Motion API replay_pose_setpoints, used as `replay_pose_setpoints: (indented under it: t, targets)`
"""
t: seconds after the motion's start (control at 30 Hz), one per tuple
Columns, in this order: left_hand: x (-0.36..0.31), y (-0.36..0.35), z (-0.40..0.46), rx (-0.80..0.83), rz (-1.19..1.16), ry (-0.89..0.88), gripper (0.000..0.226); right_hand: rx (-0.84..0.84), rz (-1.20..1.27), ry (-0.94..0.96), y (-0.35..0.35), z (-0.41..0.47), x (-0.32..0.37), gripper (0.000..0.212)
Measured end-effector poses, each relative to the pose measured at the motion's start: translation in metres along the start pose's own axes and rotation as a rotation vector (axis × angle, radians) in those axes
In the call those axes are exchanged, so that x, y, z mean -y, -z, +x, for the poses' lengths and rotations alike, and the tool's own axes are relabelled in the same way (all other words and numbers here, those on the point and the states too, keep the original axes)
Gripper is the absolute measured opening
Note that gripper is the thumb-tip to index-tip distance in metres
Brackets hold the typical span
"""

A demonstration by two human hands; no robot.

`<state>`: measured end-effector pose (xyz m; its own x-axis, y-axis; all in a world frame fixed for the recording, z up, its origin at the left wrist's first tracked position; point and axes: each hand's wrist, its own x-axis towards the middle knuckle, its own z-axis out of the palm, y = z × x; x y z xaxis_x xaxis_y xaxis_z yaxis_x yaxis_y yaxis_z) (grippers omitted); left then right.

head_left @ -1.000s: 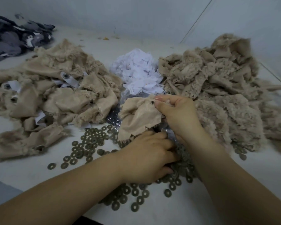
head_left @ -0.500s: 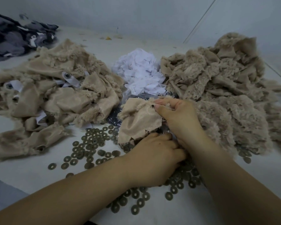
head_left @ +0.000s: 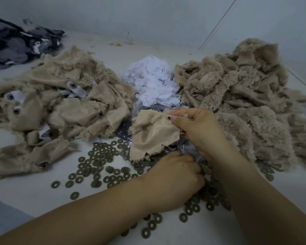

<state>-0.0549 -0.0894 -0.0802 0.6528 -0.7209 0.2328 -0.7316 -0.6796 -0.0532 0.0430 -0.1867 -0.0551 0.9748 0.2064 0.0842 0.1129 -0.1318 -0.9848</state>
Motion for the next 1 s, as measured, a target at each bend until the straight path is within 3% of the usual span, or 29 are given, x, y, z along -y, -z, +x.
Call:
replay_pose_setpoints:
  t: [0.07,0.2,0.37,0.47,0.67,1.0]
  targets:
    - [0.001,0.000,-0.004,-0.040,-0.104,0.050,0.023,0.002,-0.016,0.013,-0.001,-0.001,0.000,0.014]
    - [0.011,0.018,-0.015,-0.241,-0.582,0.197,0.008,0.001,-0.051,0.057,-0.006,-0.005,0.005,0.011]
    - [0.047,0.028,-0.023,-0.636,-0.929,0.676,0.017,-0.015,-0.142,0.076,-0.011,-0.009,0.009,0.008]
    - [0.062,0.030,-0.026,-0.736,-0.973,0.796,0.015,0.000,-0.236,0.145,-0.014,-0.014,0.013,0.009]
    - [0.063,0.031,-0.026,-0.766,-1.034,0.751,0.022,0.058,-0.208,0.197,-0.014,-0.016,0.014,0.013]
    - [0.066,0.030,-0.031,-0.779,-0.700,0.623,0.014,0.102,-0.092,0.160,-0.015,-0.019,0.017,0.012]
